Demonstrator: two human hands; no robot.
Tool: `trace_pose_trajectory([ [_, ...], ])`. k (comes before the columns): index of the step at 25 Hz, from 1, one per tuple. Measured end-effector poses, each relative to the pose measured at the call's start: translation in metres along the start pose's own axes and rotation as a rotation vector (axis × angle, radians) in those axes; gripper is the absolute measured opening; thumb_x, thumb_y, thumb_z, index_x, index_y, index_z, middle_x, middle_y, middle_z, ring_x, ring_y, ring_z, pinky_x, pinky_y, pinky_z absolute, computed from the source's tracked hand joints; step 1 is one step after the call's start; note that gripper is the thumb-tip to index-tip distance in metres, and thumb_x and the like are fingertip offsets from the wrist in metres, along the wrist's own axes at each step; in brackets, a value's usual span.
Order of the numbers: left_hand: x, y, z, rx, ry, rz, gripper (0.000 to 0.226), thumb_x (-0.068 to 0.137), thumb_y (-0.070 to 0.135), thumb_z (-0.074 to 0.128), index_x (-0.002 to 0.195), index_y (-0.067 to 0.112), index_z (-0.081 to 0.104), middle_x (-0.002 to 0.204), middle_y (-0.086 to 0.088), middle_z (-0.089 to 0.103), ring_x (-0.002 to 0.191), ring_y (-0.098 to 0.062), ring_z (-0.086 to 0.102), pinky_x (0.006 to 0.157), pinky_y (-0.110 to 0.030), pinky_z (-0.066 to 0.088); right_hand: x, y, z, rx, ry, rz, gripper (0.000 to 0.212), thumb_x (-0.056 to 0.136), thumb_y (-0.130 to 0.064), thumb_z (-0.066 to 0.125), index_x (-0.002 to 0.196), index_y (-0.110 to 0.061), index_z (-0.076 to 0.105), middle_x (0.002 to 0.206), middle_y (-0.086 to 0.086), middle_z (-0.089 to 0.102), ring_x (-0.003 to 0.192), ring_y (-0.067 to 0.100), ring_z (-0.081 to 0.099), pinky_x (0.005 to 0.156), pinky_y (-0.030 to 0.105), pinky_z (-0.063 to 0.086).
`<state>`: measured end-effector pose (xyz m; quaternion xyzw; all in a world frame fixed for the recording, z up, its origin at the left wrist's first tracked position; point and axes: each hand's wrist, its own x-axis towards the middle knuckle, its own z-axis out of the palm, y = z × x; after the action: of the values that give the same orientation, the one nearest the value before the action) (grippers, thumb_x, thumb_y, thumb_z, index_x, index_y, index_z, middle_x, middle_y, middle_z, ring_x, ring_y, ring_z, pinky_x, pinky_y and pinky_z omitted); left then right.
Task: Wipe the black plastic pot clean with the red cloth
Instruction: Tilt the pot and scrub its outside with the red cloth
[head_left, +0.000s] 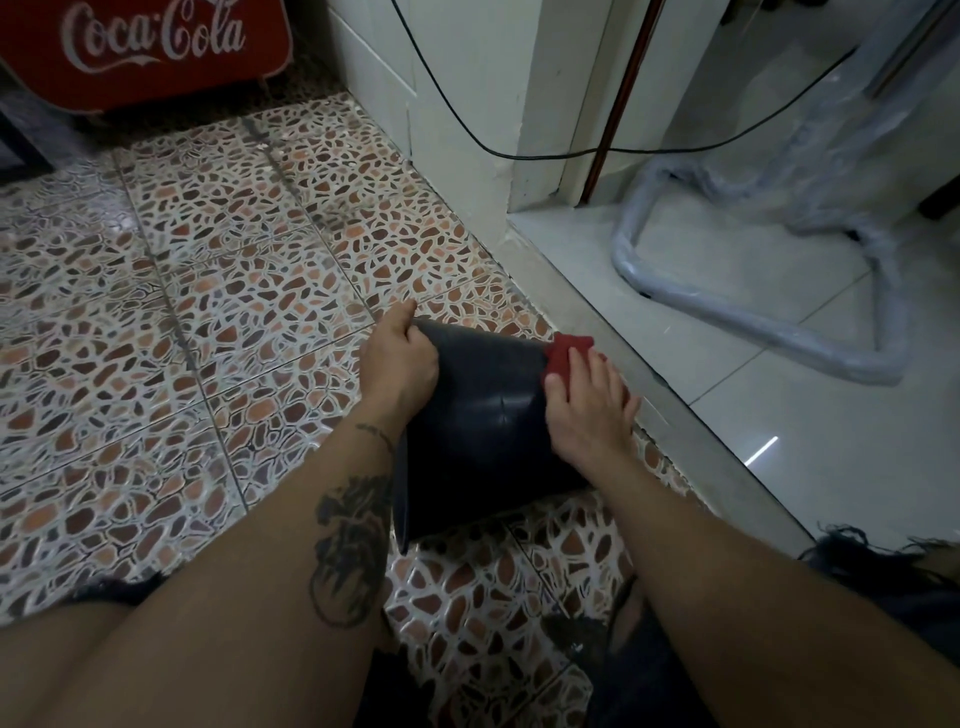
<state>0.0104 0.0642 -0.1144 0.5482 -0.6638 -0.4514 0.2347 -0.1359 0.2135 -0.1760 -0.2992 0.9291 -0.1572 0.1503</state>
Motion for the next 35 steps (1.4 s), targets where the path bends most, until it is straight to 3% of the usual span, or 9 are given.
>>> trace_pose_trajectory([
  [3, -0.001, -0.004, 0.002, 0.022, 0.015, 0.028, 0.051, 0.096, 0.016, 0.036, 0.145, 0.023, 0.05, 0.152, 0.0, 0.045, 0.141, -0.019, 0.038, 0.118, -0.033, 0.026, 0.032, -0.035, -0.01, -0.093, -0.083, 0.04, 0.069, 0.098, -0.055, 0.019, 0.157, -0.023, 0.034, 0.165, 0.004, 0.033, 0.153, 0.027, 0.02, 0.12, 0.066, 0.001],
  [7, 0.006, -0.006, 0.005, 0.084, 0.066, 0.026, 0.049, 0.096, 0.018, 0.037, 0.142, 0.025, 0.052, 0.149, 0.001, 0.05, 0.137, -0.021, 0.044, 0.115, -0.037, 0.032, -0.013, -0.073, 0.015, -0.028, 0.036, -0.35, 0.069, 0.096, -0.055, 0.027, 0.157, -0.023, 0.036, 0.165, 0.002, 0.034, 0.153, 0.022, 0.022, 0.124, 0.058, -0.001],
  [10, 0.005, -0.006, 0.007, 0.073, 0.083, 0.028, 0.048, 0.096, 0.018, 0.038, 0.141, 0.027, 0.054, 0.148, 0.002, 0.051, 0.136, -0.02, 0.044, 0.115, -0.036, 0.032, -0.054, -0.043, 0.026, 0.035, 0.115, -0.586, 0.07, 0.095, -0.051, 0.04, 0.159, -0.025, 0.03, 0.169, 0.001, 0.026, 0.156, 0.019, 0.015, 0.125, 0.052, -0.002],
  [15, 0.002, -0.002, 0.007, 0.046, 0.06, 0.022, 0.05, 0.094, 0.019, 0.038, 0.141, 0.026, 0.054, 0.148, 0.002, 0.051, 0.137, -0.02, 0.043, 0.116, -0.037, 0.031, -0.026, 0.012, 0.004, -0.037, 0.135, -0.281, 0.07, 0.098, -0.053, 0.026, 0.159, -0.021, 0.03, 0.167, 0.003, 0.03, 0.154, 0.022, 0.02, 0.125, 0.054, 0.007],
  [19, -0.005, -0.001, 0.006, -0.025, 0.053, 0.026, 0.05, 0.094, 0.016, 0.038, 0.141, 0.025, 0.054, 0.149, 0.004, 0.049, 0.137, -0.017, 0.042, 0.117, -0.037, 0.031, 0.035, -0.015, -0.015, -0.132, -0.056, 0.008, 0.07, 0.095, -0.055, 0.017, 0.145, -0.019, 0.05, 0.15, 0.008, 0.05, 0.141, 0.029, 0.039, 0.119, 0.062, 0.015],
  [21, -0.006, -0.003, 0.006, -0.043, 0.055, 0.044, 0.049, 0.095, 0.013, 0.038, 0.141, 0.022, 0.055, 0.149, 0.003, 0.049, 0.138, -0.015, 0.041, 0.117, -0.035, 0.03, 0.051, -0.044, -0.012, -0.189, -0.169, 0.033, 0.071, 0.095, -0.057, 0.018, 0.138, -0.015, 0.056, 0.14, 0.011, 0.057, 0.134, 0.032, 0.045, 0.117, 0.065, 0.015],
  [24, -0.001, -0.006, 0.007, -0.116, 0.045, 0.009, 0.048, 0.097, 0.011, 0.039, 0.14, 0.021, 0.055, 0.148, 0.003, 0.05, 0.136, -0.013, 0.044, 0.116, -0.033, 0.032, 0.05, -0.087, -0.003, -0.15, -0.219, -0.115, 0.068, 0.096, -0.058, 0.019, 0.13, -0.017, 0.061, 0.135, 0.009, 0.061, 0.129, 0.031, 0.05, 0.118, 0.064, 0.013],
  [31, 0.008, -0.008, 0.008, -0.138, -0.034, -0.014, 0.048, 0.096, 0.013, 0.041, 0.14, 0.023, 0.056, 0.145, 0.005, 0.053, 0.133, -0.012, 0.048, 0.115, -0.031, 0.034, -0.047, -0.038, 0.006, 0.037, -0.035, -0.687, 0.072, 0.095, -0.051, 0.04, 0.161, -0.03, 0.024, 0.171, -0.004, 0.019, 0.157, 0.014, 0.009, 0.125, 0.05, -0.003],
  [35, 0.005, -0.004, 0.009, -0.096, -0.039, -0.001, 0.046, 0.097, 0.016, 0.042, 0.14, 0.024, 0.055, 0.147, 0.005, 0.051, 0.136, -0.013, 0.043, 0.114, -0.025, 0.028, -0.039, -0.011, -0.002, -0.011, -0.023, -0.562, 0.073, 0.094, -0.055, 0.035, 0.162, -0.03, 0.022, 0.171, -0.004, 0.016, 0.157, 0.015, 0.008, 0.125, 0.05, -0.001],
])
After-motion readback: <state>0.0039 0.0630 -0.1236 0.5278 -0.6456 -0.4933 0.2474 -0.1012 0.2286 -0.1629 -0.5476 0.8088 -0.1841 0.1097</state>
